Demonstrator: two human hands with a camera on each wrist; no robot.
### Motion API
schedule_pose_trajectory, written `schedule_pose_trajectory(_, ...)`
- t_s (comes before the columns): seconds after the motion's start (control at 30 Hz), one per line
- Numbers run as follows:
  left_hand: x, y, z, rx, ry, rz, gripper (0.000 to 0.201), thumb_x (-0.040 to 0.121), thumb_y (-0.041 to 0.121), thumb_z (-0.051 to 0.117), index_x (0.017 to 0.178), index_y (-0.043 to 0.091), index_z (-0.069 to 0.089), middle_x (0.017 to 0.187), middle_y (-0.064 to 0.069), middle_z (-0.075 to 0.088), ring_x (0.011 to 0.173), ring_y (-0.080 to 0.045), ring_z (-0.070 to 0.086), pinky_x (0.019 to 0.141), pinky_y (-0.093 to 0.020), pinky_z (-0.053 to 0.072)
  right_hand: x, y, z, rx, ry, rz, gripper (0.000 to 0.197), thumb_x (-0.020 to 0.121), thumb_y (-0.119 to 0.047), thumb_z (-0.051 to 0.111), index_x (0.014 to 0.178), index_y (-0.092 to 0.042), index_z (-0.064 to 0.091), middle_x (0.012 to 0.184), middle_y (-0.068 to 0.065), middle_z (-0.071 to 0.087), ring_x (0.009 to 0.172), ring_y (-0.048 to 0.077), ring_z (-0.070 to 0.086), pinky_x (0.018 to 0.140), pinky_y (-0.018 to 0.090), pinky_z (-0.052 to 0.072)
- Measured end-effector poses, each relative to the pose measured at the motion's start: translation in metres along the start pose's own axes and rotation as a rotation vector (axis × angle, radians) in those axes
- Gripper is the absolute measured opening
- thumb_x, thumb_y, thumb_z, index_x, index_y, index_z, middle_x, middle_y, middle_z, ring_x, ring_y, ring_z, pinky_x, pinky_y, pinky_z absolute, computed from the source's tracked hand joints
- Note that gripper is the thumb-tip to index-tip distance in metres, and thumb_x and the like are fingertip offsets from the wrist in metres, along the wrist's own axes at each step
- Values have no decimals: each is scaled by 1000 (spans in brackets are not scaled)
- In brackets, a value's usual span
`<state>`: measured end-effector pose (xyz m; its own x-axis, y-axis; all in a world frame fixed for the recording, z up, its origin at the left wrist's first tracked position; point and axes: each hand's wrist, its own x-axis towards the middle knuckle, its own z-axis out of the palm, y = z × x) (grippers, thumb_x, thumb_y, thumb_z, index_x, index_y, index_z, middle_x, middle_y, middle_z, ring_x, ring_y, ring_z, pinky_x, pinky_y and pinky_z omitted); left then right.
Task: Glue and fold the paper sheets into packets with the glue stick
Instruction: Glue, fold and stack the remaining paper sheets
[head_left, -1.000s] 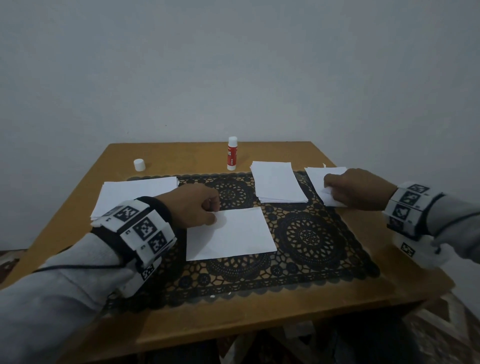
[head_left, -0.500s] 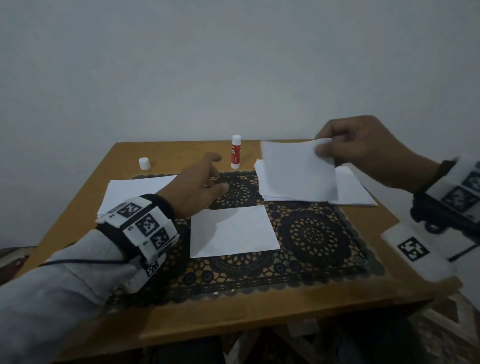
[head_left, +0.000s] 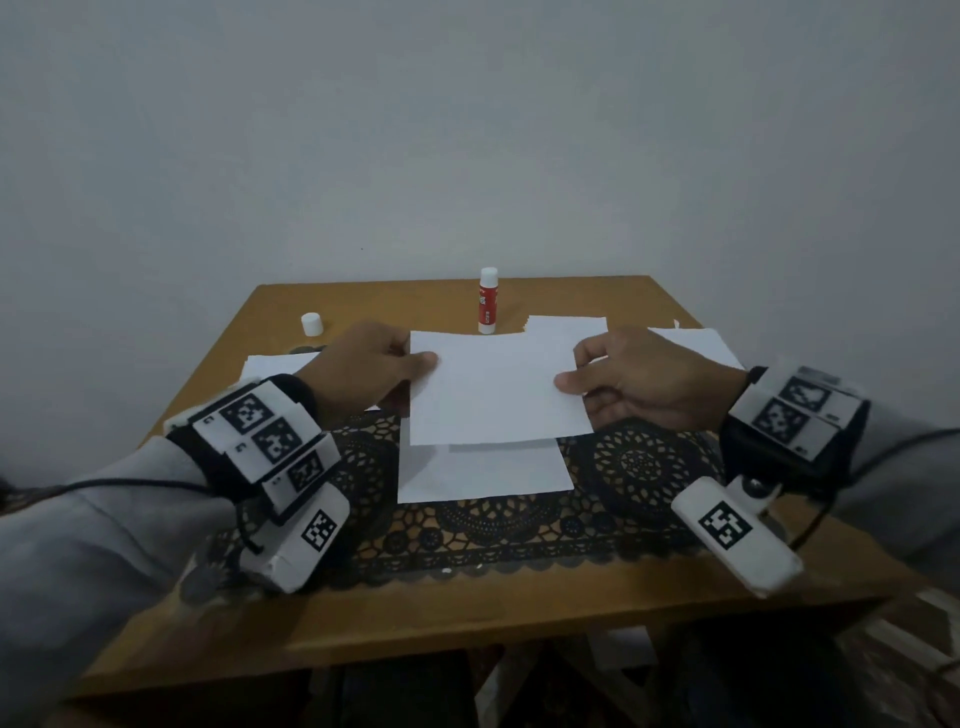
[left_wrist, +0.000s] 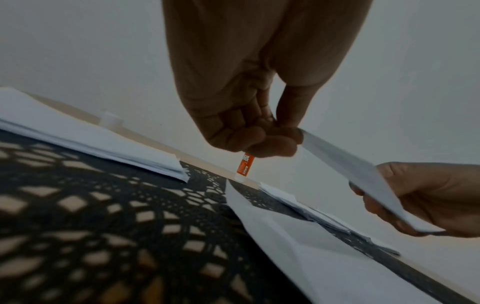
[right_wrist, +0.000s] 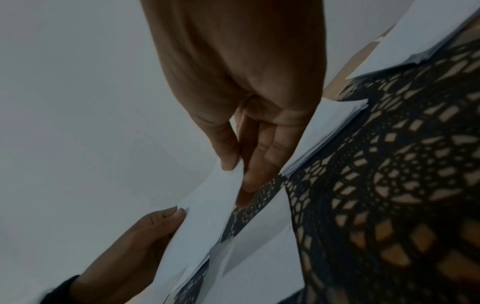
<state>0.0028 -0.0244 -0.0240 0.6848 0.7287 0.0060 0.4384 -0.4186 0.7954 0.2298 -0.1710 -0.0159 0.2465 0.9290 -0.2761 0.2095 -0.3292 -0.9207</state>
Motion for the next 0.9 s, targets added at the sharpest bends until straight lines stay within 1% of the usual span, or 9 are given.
schedule_pose_trajectory(0.07,-3,0,1,138,-43,-43,37,96,30,52,74,2,60,61,-9,67,54,-16,62,59,-28,48,-1,2,3,-26,9,30,19,89,-10,67,75,-8,54,81,16,69,65,23,66,60,31,59)
schedule_pose_trajectory(0.13,-3,-1,1,205,-125,-105,34,98,26,50,72,5,57,64,-9,66,56,-18,61,59,-26,47,-1,4,5,-87,-7,56,22,88,-13,70,72,-7,56,66,10,66,55,19,63,52,26,55)
schedule_pose_trajectory(0.27,0,-2,0,320,-241,-220,31,99,24,49,72,9,51,72,-8,62,68,-20,59,66,-26,48,4,11,10,-247,-25,52,24,89,-17,69,69,-8,61,63,7,67,58,17,63,57,26,54)
schedule_pose_trajectory(0.33,1,-4,2,396,-249,-207,33,98,27,51,69,10,51,71,-5,61,67,-17,58,66,-25,48,7,14,12,-348,-7,30,24,89,-19,70,69,-7,62,65,5,66,57,13,60,57,25,53)
schedule_pose_trajectory(0.4,1,-7,4,462,-252,-181,35,96,30,53,66,12,50,67,-1,58,61,-13,54,61,-22,44,8,18,13,-438,-1,9,24,89,-20,70,70,-7,61,67,3,64,55,8,57,55,22,52)
schedule_pose_trajectory(0.5,0,-10,5,504,-263,-154,37,95,30,55,63,13,50,63,1,56,57,-10,50,58,-22,38,9,22,15,-517,4,-22,25,89,-21,69,72,-6,61,69,3,62,56,7,54,54,21,49)
schedule_pose_trajectory(0.6,1,-9,5,565,-268,-126,37,94,30,57,61,14,49,61,3,52,56,-8,45,56,-22,32,12,23,16,-551,-1,-34,25,89,-22,69,74,-3,63,68,3,61,55,6,52,52,19,48)
schedule_pose_trajectory(0.73,3,-9,6,607,-281,-112,37,93,31,58,61,16,48,62,3,51,57,-8,44,55,-22,31,15,27,16,-589,14,-47,30,88,-24,71,82,6,66,67,2,61,52,5,52,50,17,48)
schedule_pose_trajectory(0.9,3,-9,7,640,-279,-101,37,93,33,58,61,16,50,63,2,52,58,-9,44,55,-22,30,18,28,16,-629,16,-69,32,87,-25,71,80,6,66,62,0,60,46,2,53,49,17,48)
